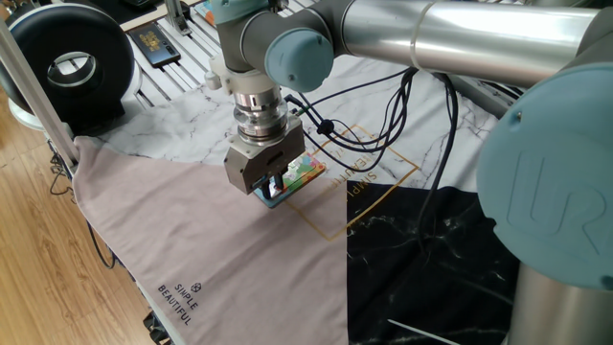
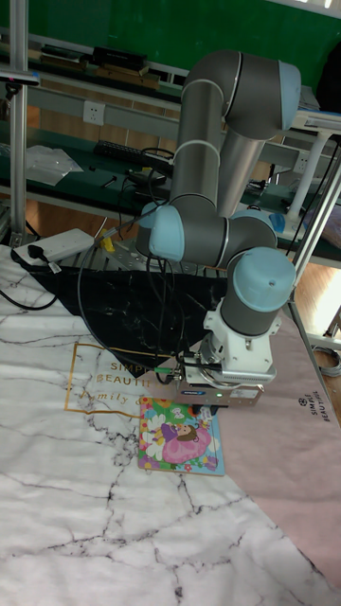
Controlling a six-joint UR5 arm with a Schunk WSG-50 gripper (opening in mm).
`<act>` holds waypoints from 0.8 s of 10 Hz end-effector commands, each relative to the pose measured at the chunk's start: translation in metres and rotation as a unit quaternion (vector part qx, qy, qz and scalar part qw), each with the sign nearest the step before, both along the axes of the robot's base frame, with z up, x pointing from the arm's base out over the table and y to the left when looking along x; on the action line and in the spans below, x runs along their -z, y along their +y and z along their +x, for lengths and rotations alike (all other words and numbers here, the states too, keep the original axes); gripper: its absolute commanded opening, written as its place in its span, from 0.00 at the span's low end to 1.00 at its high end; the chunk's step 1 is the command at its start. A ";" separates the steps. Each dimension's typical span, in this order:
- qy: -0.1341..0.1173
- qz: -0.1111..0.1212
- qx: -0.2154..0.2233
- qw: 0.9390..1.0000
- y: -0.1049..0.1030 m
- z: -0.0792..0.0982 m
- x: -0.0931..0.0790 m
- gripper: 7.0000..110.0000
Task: Assemble one piece of a puzzle
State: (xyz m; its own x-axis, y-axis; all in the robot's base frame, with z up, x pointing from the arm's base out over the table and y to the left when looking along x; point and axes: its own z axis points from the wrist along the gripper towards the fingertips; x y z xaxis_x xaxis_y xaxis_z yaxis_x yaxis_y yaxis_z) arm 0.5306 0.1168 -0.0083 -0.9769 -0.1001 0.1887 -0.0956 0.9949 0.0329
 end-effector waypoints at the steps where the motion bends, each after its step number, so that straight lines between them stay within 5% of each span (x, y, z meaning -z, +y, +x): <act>1: 0.002 0.005 0.002 1.000 0.001 0.000 -0.001 0.00; 8: 0.003 0.010 0.000 1.000 0.002 0.001 -0.002 0.00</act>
State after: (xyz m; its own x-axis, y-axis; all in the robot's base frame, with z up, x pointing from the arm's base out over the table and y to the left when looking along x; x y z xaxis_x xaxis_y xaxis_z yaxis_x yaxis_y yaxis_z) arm 0.5300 0.1165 -0.0079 -0.9750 -0.1065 0.1953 -0.1010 0.9942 0.0377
